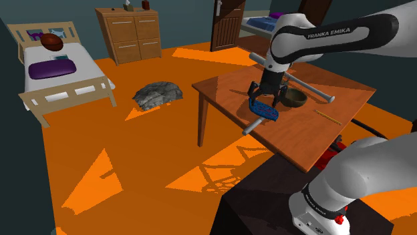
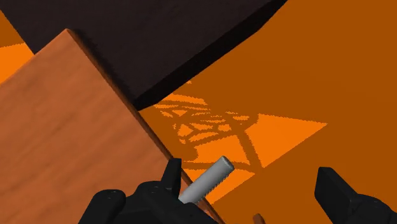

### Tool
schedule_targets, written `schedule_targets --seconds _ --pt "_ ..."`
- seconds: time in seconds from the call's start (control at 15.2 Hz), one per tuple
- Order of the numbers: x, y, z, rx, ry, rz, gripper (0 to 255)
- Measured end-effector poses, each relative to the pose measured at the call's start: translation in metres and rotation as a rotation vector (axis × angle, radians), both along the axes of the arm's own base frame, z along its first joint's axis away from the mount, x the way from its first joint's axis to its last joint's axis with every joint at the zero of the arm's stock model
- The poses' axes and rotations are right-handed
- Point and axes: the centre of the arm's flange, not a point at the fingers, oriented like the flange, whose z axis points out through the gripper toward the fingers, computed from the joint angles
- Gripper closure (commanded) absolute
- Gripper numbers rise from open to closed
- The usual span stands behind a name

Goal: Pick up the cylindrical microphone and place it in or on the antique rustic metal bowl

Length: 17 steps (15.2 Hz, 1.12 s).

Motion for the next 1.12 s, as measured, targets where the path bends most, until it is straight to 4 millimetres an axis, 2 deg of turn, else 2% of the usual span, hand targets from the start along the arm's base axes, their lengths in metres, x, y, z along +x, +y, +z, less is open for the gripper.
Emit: schedule_targets --seconds 0.2,0.4,0.79,1.12 --pt "0.017 -0.012 -0.034 -0.021 0.003 -0.109 0" --pt "0.038 -0.033 -0.063 -0.042 0.004 -0.218 0" --pt "0.065 -0.075 -0.119 -0.084 0.008 -0.436 0" --pt "0.079 -0.111 -0.171 -0.118 0.012 -0.618 0"
